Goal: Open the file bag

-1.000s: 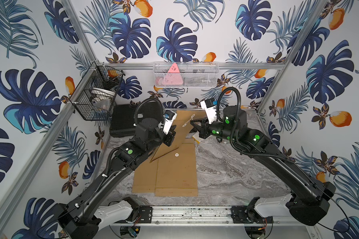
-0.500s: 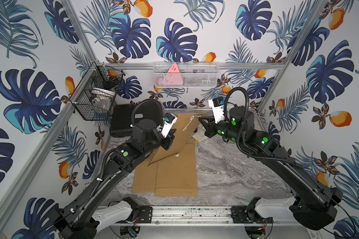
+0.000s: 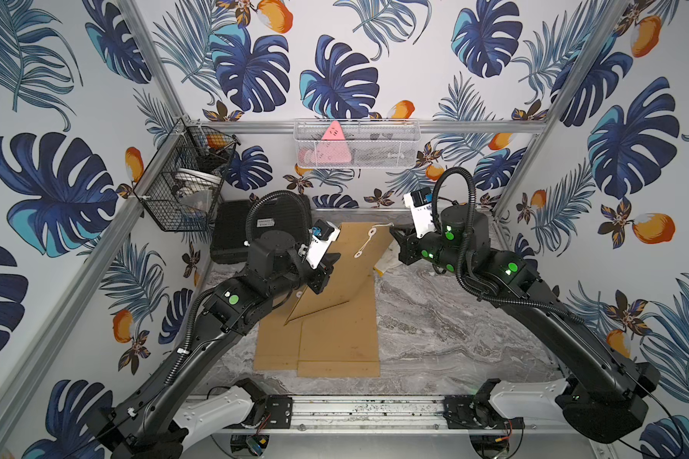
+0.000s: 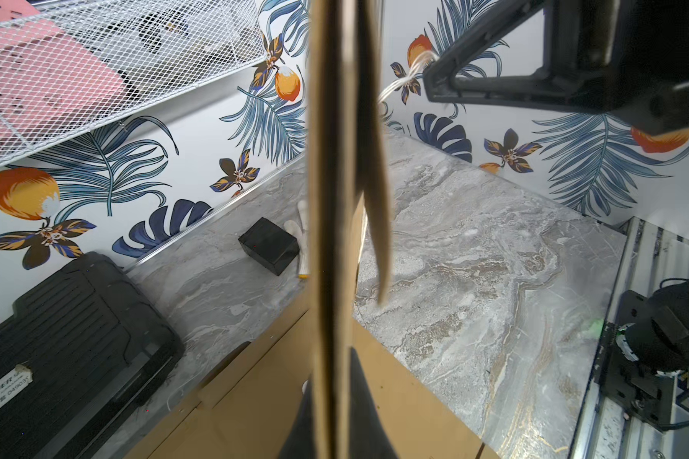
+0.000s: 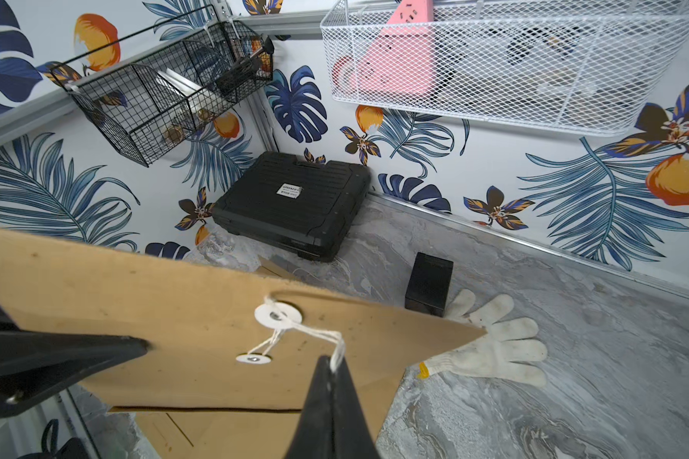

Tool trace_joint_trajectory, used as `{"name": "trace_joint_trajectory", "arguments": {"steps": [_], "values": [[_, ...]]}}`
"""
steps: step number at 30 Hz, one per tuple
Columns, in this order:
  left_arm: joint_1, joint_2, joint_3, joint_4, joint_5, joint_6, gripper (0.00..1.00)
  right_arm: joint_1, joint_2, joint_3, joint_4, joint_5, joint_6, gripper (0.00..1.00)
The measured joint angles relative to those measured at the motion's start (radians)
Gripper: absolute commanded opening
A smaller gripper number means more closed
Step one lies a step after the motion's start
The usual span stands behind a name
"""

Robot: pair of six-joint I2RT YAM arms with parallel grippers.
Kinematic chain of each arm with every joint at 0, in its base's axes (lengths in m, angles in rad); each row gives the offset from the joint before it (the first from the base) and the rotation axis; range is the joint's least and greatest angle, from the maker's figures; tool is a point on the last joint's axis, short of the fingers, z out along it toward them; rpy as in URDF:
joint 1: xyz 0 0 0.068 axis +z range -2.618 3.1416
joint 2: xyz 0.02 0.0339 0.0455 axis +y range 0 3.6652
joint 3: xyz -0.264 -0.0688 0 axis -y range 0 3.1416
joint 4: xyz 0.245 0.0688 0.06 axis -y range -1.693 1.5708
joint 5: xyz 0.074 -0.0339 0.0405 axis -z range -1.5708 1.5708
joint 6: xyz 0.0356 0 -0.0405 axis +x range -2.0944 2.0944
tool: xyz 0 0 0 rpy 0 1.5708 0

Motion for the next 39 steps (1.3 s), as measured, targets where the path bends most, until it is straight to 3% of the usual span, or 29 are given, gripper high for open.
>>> {"name": "trace_joint_trajectory", "arguments": {"steps": [23,32,39], "values": [[0.0,-0.016,-0.048,0.127,0.073,-0.138,0.0,-0.08,-0.008,-0.014,-0.097,0.106,-0.016,0.0],[0.0,0.007,-0.027,0.139,-0.087,-0.212,0.0,-0.24,0.036,-0.01,-0.127,-0.073,0.04,0.0],[0.0,0.021,-0.022,0.142,-0.085,-0.261,0.0,-0.288,0.043,-0.071,-0.133,-0.211,0.089,0.0]]}}
